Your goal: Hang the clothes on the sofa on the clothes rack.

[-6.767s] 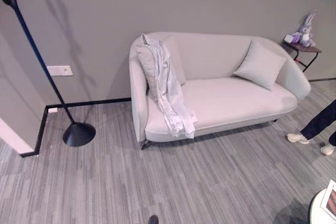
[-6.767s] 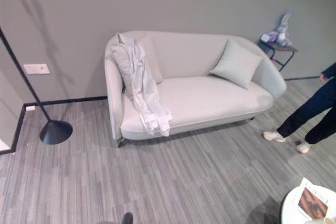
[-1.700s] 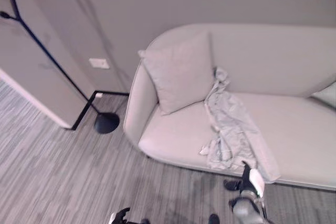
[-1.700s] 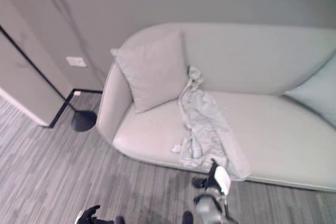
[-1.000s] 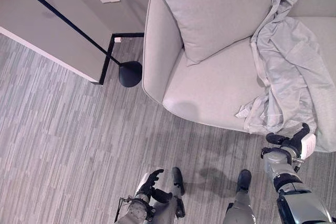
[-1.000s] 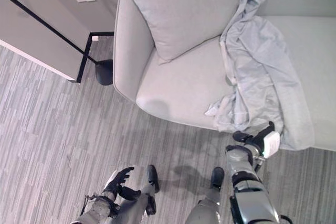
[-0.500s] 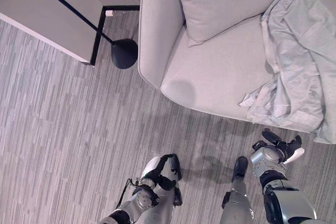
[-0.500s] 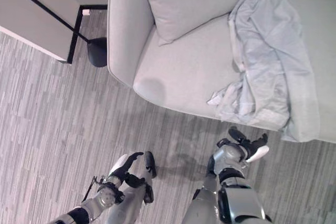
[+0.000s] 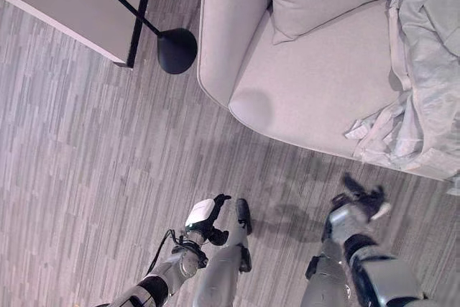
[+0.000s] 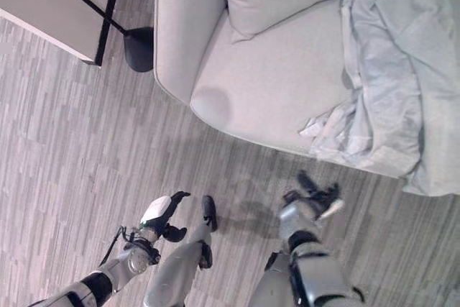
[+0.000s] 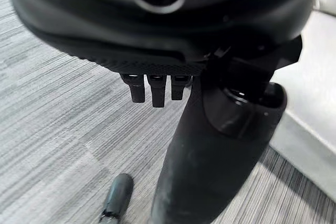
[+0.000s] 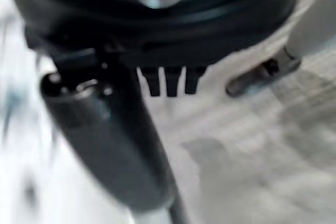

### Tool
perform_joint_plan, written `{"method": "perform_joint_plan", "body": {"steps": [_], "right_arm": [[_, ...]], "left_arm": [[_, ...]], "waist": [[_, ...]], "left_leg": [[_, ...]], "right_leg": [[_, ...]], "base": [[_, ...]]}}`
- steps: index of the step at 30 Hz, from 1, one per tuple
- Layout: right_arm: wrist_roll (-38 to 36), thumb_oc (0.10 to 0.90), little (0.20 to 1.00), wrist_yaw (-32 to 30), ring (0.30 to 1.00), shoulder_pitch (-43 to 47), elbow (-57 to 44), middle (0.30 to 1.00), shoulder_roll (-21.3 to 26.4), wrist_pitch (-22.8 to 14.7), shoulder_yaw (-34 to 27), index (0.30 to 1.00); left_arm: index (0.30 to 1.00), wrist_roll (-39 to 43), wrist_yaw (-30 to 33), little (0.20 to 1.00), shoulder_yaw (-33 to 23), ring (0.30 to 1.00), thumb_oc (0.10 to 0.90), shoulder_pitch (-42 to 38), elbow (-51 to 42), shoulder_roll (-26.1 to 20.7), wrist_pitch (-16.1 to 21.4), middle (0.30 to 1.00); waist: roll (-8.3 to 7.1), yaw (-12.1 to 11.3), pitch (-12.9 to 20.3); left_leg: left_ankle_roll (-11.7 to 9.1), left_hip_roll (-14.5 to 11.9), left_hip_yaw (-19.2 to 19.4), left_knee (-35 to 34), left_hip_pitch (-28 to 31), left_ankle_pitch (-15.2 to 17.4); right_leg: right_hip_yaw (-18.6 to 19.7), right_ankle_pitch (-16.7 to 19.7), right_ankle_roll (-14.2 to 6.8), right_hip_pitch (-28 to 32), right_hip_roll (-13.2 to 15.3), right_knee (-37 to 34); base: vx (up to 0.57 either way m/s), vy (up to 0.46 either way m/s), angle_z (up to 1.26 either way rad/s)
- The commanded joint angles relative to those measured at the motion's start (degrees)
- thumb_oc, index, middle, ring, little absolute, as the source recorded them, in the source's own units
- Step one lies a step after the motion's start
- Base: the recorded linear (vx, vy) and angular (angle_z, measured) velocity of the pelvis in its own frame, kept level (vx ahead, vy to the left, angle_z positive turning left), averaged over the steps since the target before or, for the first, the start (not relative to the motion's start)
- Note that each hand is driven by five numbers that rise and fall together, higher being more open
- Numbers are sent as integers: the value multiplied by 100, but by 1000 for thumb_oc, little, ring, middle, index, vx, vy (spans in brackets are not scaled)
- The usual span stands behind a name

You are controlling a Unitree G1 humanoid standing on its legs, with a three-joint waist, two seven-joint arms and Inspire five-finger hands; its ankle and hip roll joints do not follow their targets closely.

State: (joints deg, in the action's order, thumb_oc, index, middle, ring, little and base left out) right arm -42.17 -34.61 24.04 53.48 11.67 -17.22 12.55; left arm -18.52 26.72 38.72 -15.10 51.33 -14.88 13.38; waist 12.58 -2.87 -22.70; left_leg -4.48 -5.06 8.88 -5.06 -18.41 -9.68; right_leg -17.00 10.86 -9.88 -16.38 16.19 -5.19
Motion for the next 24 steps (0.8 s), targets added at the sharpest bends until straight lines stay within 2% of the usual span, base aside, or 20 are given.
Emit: {"method": "perform_joint_plan", "body": {"steps": [1,3,5,6,7,8,9,11,17,20,24], "right_arm": [[1532,800,900,-366,900,120,-367,900,-90,-10,-100,900],[2426,800,900,-795,900,461,-681,900,145,282,57,900],[3345,800,900,-1092,900,961,-543,900,446,633,138,900],[3559,800,900,-1265,900,1327,-357,900,608,745,121,900],[3559,800,900,-1265,900,1330,-356,900,608,745,121,900],[3829,800,900,-1469,900,2038,122,900,953,991,179,900],[3825,800,900,-1466,900,2066,146,900,956,982,183,900],[4238,800,900,-1663,900,2684,592,900,1397,1314,383,900],[4610,800,900,-2086,900,3056,327,900,2039,1606,255,900],[4578,800,900,-2145,900,3189,362,900,2224,1615,184,900],[4280,800,900,-1881,900,3818,1501,900,2855,1686,481,900]], "left_arm": [[900,-297,453,900,141,900,800,223,257,-222,42,900],[900,-283,560,900,117,900,800,226,353,-194,48,900],[900,-285,728,900,104,900,800,197,449,-132,81,900],[900,-242,759,900,127,900,800,174,413,-132,114,900],[900,-242,759,900,126,900,800,173,413,-131,114,900],[900,-174,813,900,215,900,800,193,301,-176,179,900],[900,-173,812,900,209,900,800,179,302,-173,179,900],[900,-152,804,900,309,900,800,221,211,-231,198,900],[900,-94,813,900,188,900,800,325,437,-175,168,900],[900,-73,818,900,198,900,800,328,488,-166,184,900],[900,222,713,900,224,900,800,209,385,-192,251,900]], "waist": [[-237,-51,380],[-283,-77,375],[-305,-124,363],[-300,-166,358],[-299,-166,356],[-283,-265,355],[-279,-264,341],[-284,-364,325],[-323,-358,322],[-328,-369,318],[-260,-498,230]], "left_leg": [[-538,-570,-521,6,-328,148],[-539,-574,-543,6,-329,142],[-542,-568,-582,6,-357,127],[-543,-565,-600,6,-384,115],[-543,-565,-600,6,-383,115],[-542,-551,-627,6,-430,94],[-542,-554,-626,6,-429,94],[-544,-554,-639,6,-472,73],[-527,-546,-647,6,-464,59],[-530,-547,-643,6,-437,93],[-544,-453,-679,18,-576,27]], "right_leg": [[314,-106,-484,-151,745,364],[285,-102,-480,-128,742,363],[265,-96,-472,-131,742,363],[259,-90,-469,-143,744,365],[259,-90,-469,-142,743,365],[254,-85,-464,-166,740,363],[257,-85,-463,-169,737,366],[249,-96,-461,-181,724,373],[283,-101,-463,-178,727,406],[282,-130,-465,-153,726,419],[266,-81,-482,-230,761,416]], "base": [[0,0,0],[-27,-27,6],[-38,-15,5],[-27,-3,5],[-41,4,9],[-29,4,9],[-37,4,6],[0,0,0],[-2,10,2],[0,0,0],[0,0,0]]}}
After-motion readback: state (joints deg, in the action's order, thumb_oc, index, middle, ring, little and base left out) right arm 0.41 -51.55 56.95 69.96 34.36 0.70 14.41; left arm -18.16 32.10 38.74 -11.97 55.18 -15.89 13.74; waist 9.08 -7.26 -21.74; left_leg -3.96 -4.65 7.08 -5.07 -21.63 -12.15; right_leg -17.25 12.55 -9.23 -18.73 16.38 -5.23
